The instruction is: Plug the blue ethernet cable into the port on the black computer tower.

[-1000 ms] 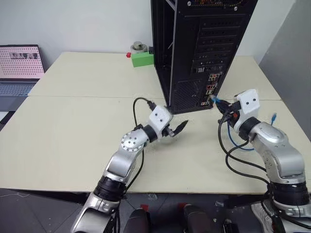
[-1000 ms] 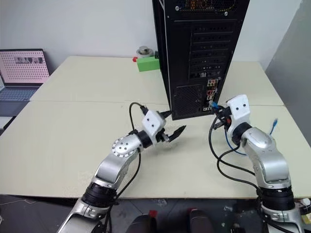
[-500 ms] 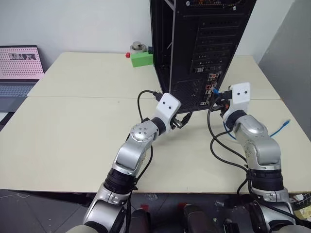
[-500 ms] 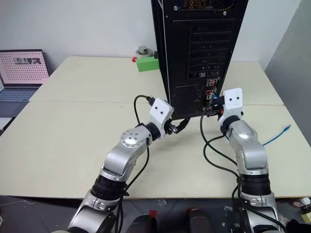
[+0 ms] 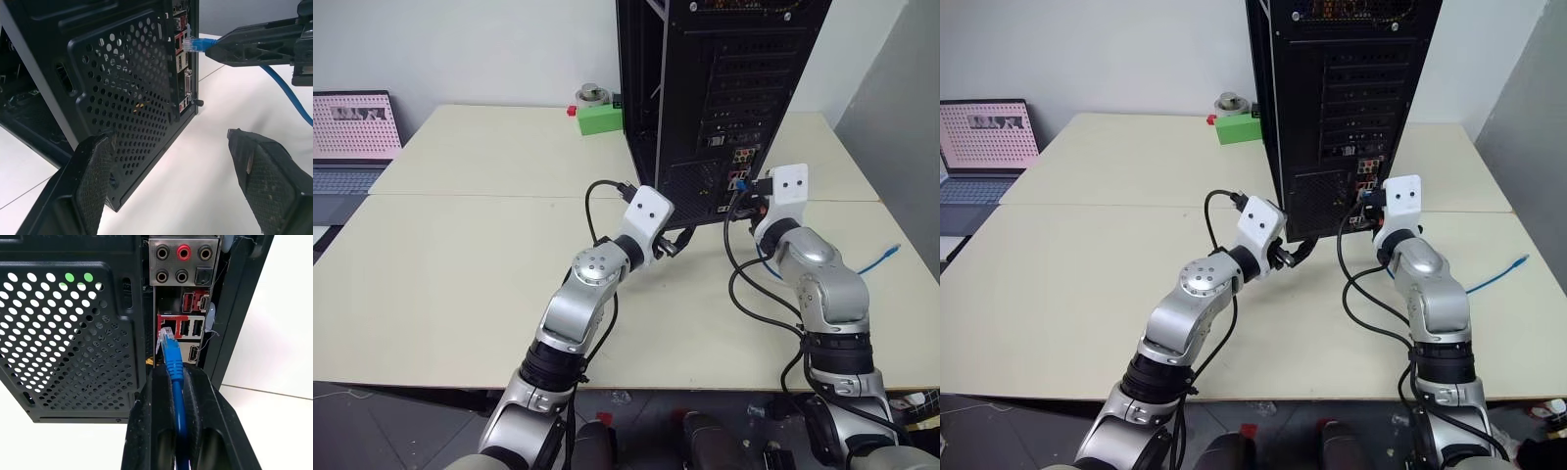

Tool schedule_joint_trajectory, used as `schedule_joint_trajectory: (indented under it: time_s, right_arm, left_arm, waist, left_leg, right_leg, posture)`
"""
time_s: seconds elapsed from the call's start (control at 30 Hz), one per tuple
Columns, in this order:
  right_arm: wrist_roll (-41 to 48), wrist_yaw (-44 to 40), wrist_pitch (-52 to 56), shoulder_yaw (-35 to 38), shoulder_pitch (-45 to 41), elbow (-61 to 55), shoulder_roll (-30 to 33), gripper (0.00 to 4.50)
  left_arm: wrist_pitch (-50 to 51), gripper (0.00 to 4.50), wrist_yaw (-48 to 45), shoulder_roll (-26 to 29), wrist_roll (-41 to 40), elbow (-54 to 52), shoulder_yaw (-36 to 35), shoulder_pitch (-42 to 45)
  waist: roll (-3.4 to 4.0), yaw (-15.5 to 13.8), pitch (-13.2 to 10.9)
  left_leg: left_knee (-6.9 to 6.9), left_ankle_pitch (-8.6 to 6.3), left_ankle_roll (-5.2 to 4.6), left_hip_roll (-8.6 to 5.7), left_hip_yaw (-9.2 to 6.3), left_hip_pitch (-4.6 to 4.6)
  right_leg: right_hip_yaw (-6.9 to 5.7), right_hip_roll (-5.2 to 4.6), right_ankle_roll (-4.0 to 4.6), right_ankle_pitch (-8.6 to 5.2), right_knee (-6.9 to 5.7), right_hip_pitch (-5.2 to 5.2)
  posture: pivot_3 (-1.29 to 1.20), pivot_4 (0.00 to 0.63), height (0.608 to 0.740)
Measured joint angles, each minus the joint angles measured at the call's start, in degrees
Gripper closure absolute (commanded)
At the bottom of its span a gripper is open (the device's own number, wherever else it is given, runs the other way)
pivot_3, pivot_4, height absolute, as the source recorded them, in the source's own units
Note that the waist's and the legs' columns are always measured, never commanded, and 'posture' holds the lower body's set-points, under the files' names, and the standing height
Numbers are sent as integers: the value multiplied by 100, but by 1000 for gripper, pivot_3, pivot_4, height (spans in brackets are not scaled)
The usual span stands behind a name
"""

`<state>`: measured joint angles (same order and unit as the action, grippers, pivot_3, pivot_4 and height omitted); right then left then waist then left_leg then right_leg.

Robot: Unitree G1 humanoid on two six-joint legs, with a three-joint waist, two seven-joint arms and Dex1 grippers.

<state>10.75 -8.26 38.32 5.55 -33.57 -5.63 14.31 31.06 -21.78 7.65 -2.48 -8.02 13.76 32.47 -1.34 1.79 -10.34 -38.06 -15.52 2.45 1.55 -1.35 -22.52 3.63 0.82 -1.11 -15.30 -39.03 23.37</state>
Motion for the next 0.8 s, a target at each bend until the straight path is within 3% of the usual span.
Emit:
schedule_joint_trajectory:
  time_s: [0.8]
  right_arm:
    - [68, 99, 211, 166, -301, 246, -117, 4500]
  left_arm:
    - [-2, 659, 2, -13, 74, -21, 2, -29]
  waist:
    - [0, 1, 0]
  left_leg:
    - [1, 0, 0, 0, 1, -3]
  right_leg:
    - [0, 0, 0, 0, 1, 4]
  posture:
    - [0, 150, 740]
